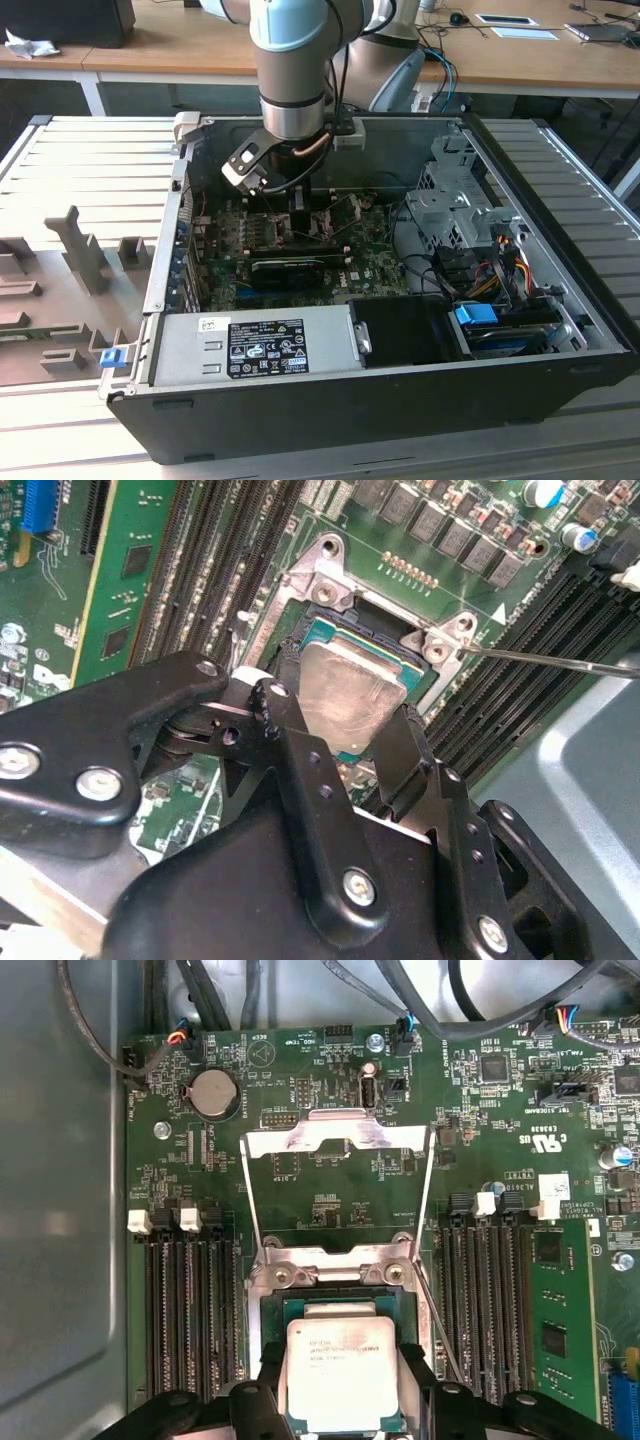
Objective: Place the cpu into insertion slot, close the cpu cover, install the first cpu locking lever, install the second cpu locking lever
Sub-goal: 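Place the cpu into insertion slot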
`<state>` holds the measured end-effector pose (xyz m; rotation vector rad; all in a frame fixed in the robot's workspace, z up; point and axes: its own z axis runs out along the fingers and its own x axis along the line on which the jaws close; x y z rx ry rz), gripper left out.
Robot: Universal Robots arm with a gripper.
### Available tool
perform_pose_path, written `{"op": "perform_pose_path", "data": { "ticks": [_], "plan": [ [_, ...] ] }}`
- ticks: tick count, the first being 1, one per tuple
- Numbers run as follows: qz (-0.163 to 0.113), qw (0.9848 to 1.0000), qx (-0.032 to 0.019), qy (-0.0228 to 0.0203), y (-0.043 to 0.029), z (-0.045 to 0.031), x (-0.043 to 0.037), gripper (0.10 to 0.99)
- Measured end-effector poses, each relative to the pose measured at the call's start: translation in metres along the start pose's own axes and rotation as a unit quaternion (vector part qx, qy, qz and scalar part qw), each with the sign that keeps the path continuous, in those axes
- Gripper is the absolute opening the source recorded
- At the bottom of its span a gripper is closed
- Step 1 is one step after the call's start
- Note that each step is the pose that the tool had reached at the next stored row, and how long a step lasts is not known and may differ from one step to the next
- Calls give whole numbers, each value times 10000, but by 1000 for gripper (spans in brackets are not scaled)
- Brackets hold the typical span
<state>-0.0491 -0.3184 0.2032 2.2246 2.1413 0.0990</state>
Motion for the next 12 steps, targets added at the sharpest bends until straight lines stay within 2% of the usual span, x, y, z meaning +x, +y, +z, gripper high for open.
{"op": "perform_pose_path", "data": {
  "ticks": [6, 7, 8, 12],
  "plan": [
    [1, 10000, 0, 0, -1, 15, 0, 529],
    [1, 10000, 0, 0, -1, 19, 0, 541],
    [1, 10000, 0, 0, -1, 21, 0, 604],
    [1, 10000, 1, 12, -1, 22, 8, 604]
  ]
}}
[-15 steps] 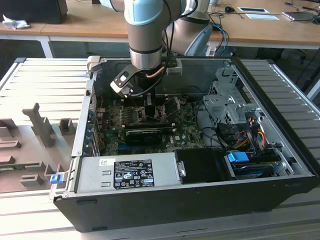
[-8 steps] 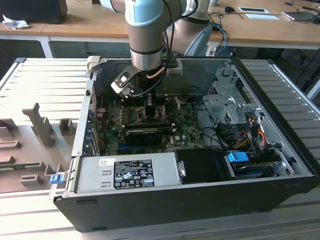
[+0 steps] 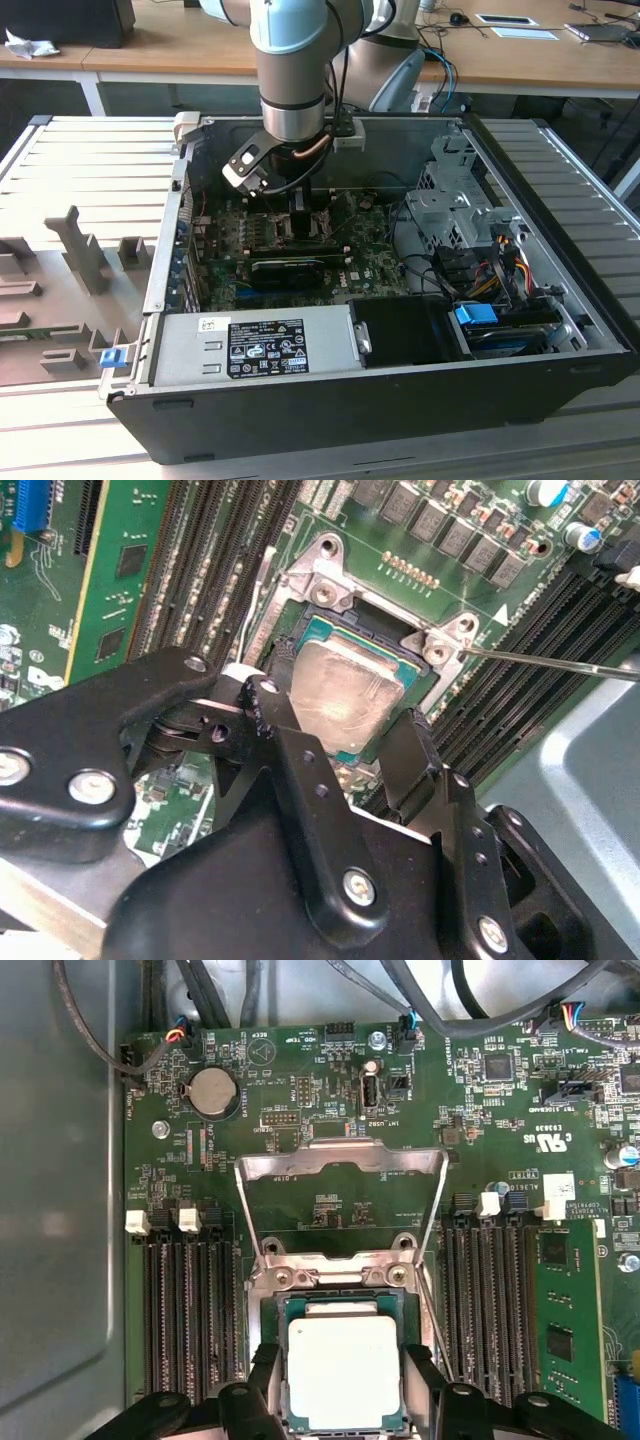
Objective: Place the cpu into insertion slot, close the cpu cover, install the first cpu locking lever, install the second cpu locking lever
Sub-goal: 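Place the cpu into insertion slot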
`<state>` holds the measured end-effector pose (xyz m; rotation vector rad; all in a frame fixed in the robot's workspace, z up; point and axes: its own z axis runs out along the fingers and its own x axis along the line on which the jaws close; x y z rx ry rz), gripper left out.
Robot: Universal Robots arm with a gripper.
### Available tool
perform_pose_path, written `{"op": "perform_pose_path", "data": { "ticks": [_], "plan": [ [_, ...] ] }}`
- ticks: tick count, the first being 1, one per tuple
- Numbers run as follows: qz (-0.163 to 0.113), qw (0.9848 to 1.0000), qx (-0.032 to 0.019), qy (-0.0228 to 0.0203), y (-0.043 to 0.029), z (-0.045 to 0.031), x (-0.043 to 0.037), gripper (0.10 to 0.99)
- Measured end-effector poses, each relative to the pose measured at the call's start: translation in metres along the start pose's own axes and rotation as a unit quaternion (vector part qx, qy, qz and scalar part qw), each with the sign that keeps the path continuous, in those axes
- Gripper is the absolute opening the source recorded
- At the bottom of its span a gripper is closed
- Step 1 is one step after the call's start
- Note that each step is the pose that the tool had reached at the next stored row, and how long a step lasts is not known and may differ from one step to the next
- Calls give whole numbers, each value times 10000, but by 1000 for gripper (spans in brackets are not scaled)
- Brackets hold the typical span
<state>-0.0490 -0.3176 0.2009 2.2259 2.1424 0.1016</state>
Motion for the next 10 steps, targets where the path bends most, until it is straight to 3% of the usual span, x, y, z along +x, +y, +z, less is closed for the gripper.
{"op": "perform_pose_path", "data": {
  "ticks": [3, 7, 10],
  "plan": [
    [1, 10000, 1, 1, 0, -9, 3, 604],
    [0, 10000, 1, -14, 8, -96, 5, 604],
    [-1, 10000, 1, -20, 9, -113, 5, 525]
  ]
}}
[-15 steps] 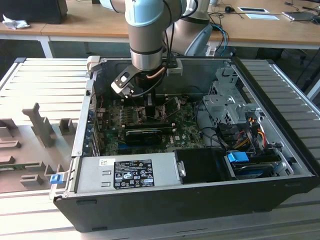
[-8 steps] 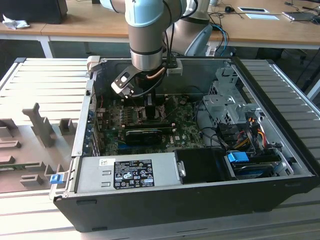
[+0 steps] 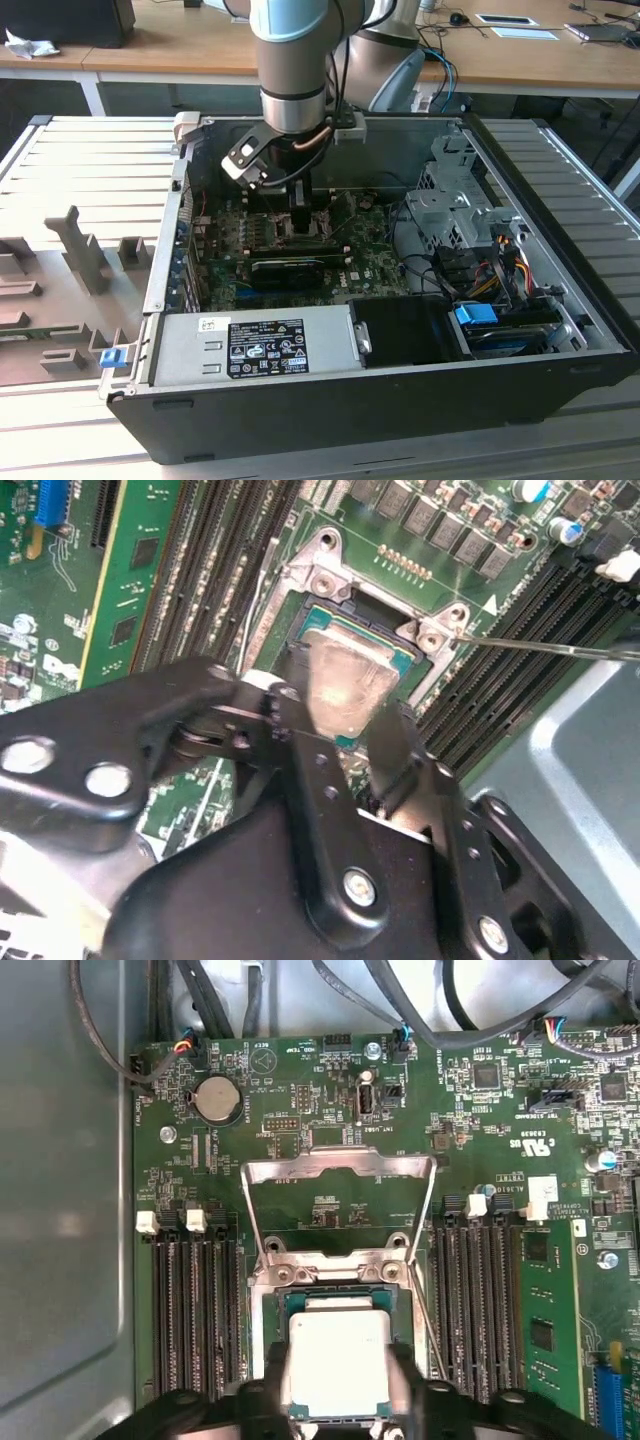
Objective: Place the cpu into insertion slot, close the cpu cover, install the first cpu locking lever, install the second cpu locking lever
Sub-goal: 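Place the cpu into insertion slot, then close the cpu cover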
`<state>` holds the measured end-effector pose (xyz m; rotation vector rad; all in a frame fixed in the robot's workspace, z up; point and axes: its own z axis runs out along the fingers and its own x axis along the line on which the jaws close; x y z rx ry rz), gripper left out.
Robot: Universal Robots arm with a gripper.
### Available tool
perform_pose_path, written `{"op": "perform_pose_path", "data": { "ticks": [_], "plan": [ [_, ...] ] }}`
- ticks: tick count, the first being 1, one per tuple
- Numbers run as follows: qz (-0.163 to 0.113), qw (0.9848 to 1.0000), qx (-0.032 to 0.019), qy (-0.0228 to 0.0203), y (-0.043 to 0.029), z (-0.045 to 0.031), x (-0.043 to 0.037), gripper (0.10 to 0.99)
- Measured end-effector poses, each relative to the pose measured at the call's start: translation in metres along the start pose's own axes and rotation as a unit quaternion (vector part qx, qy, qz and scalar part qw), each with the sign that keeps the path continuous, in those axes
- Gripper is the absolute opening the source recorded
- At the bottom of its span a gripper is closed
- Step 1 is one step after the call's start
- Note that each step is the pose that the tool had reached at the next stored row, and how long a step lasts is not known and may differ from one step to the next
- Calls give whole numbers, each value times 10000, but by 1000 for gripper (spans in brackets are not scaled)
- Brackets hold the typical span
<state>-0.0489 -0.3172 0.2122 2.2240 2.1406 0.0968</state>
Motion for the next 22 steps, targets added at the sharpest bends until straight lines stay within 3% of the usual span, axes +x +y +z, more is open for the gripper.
{"op": "perform_pose_path", "data": {
  "ticks": [5, 6, 18, 22],
  "plan": [
    [-2, 10000, 3, -25, 3, -31, 0, 220],
    [-3, 10000, 5, -38, 4, -48, 0, 106],
    [-5, 10000, 11, -63, 13, -152, 1, 106],
    [-5, 10000, 24, -64, 103, -146, -6, 106]
  ]
}}
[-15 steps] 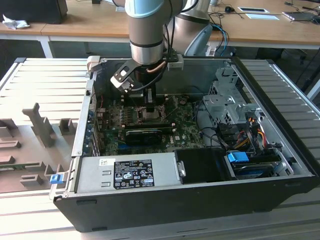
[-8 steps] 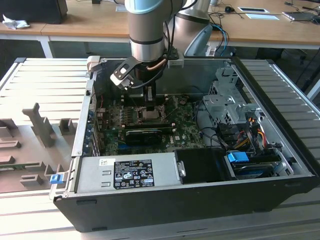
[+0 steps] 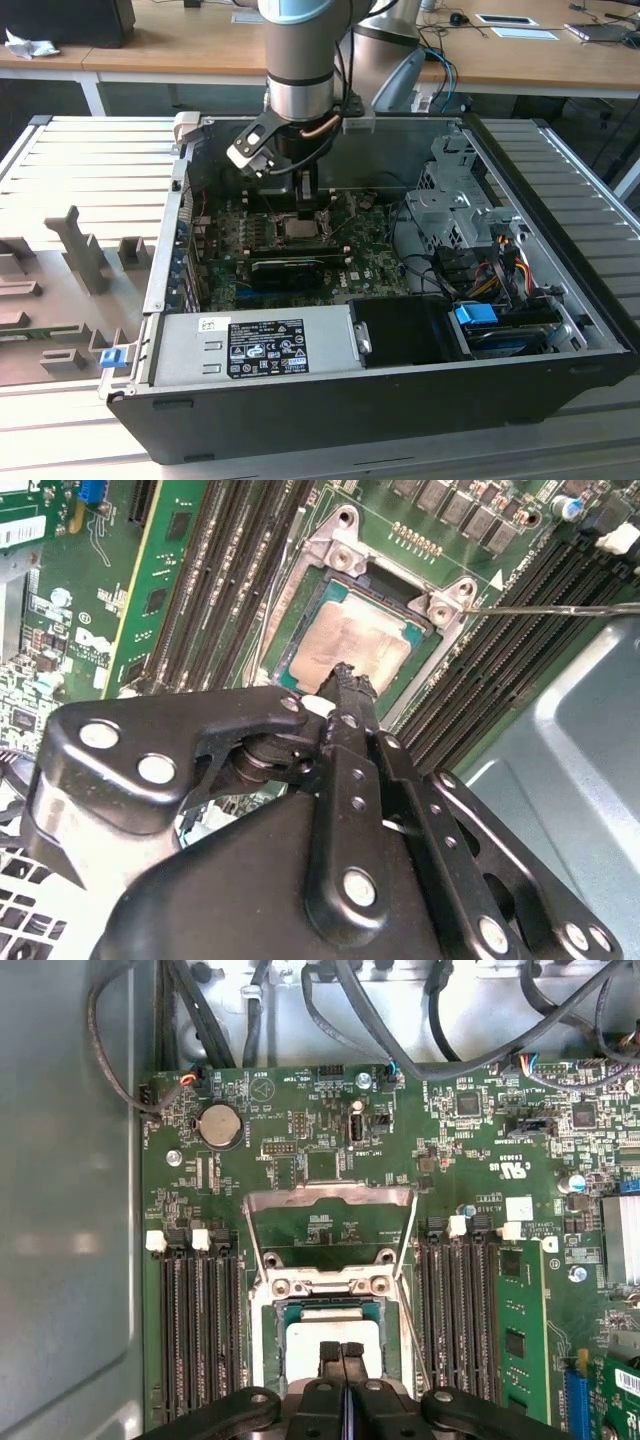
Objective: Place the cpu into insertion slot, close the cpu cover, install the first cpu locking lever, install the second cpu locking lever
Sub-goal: 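Close the cpu cover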
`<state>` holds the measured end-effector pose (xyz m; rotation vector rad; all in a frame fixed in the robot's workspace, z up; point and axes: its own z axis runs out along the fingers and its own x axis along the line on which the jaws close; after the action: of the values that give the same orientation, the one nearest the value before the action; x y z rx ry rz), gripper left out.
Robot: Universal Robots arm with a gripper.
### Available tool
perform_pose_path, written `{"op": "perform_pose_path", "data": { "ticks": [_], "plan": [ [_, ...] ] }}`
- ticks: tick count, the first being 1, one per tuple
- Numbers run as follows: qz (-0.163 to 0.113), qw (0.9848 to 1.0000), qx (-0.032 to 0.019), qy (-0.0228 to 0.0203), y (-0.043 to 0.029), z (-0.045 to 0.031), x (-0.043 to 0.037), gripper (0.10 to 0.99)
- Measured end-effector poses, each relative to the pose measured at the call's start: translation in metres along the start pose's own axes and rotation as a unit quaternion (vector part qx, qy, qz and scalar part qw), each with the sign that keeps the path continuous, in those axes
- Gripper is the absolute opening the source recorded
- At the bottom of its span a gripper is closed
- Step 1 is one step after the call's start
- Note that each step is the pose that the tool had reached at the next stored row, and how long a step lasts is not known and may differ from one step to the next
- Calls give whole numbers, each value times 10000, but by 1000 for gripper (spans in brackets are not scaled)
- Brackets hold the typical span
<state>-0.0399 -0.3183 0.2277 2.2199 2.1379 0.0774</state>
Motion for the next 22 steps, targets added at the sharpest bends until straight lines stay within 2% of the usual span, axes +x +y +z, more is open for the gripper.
{"op": "perform_pose_path", "data": {
  "ticks": [4, 7, 15, 17, 19, 22],
  "plan": [
    [0, 10000, 0, 0, 3, -35, 0, 106],
    [0, 10000, 0, 0, 8, -106, 0, 106],
    [0, 10000, 0, 0, 11, -144, 1, 106],
    [0, 10000, 0, 0, 13, -168, 4, 106],
    [-1, 10000, 0, -7, 18, -227, 11, 106],
    [-1, 10000, -1, -8, 19, -249, 13, 106]
  ]
}}
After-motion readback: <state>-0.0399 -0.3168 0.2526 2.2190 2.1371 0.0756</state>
